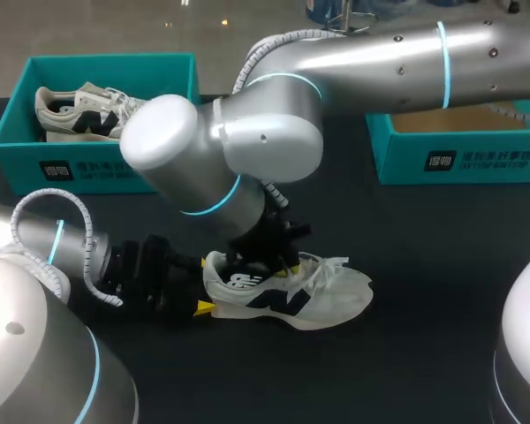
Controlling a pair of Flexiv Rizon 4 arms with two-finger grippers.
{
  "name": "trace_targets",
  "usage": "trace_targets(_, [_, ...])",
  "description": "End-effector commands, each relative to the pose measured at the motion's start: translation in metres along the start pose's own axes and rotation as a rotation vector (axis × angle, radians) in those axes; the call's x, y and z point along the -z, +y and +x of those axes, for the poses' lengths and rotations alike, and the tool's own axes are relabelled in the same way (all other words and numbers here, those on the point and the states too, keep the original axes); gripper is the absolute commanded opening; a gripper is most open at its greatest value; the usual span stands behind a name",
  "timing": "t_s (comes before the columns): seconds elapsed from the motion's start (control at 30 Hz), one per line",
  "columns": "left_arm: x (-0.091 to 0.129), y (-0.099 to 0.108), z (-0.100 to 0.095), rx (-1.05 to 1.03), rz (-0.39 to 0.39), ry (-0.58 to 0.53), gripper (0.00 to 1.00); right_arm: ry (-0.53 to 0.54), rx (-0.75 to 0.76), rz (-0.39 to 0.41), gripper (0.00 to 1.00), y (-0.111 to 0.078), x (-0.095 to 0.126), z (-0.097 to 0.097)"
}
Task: Take the shoe out of the shoebox, open the shoe tongue, remove and reinsert the insole, then place the shoe into the shoebox
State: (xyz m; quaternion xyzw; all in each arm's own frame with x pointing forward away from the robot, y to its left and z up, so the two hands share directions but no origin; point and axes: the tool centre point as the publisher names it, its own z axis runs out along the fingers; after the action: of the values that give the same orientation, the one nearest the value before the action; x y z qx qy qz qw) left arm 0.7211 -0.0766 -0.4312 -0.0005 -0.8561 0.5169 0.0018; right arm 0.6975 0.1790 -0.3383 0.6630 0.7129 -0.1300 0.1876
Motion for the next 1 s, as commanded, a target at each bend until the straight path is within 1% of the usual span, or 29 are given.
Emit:
trace_targets(0.03, [-0.004,0.005,0.0,0.0,-0.003,0.0,0.0,0.012,-0.298,-0.027,0.0,-0.012,0.009,-0.022])
trace_targets(0.2, [-0.004,0.005,0.0,0.0,-0.003,0.0,0.0,0.007,-0.319,-0.018,0.0,-0.014,0.013,-0.041])
trace_targets(0.33, [-0.004,0.005,0.0,0.0,-0.003,0.0,0.0,0.005,-0.307,-0.011,0.32,-0.014,0.019,-0.043])
trace_targets(0.47, [-0.004,0.005,0.0,0.0,-0.003,0.0,0.0,0.014,-0.298,-0.02,0.43,-0.014,0.027,-0.039])
trace_targets(0.57, [-0.004,0.005,0.0,0.0,-0.003,0.0,0.0,0.016,-0.292,-0.028,0.47,-0.013,0.031,-0.034])
trace_targets(0.87, [-0.004,0.005,0.0,0.0,-0.003,0.0,0.0,0.036,-0.284,-0.025,0.46,-0.01,0.029,-0.03])
trace_targets(0.93, [-0.004,0.005,0.0,0.0,-0.003,0.0,0.0,0.046,-0.283,-0.025,0.38,-0.009,0.027,-0.029])
trace_targets(1.0, [-0.004,0.005,0.0,0.0,-0.003,0.0,0.0,0.058,-0.282,-0.028,0.22,-0.008,0.025,-0.028])
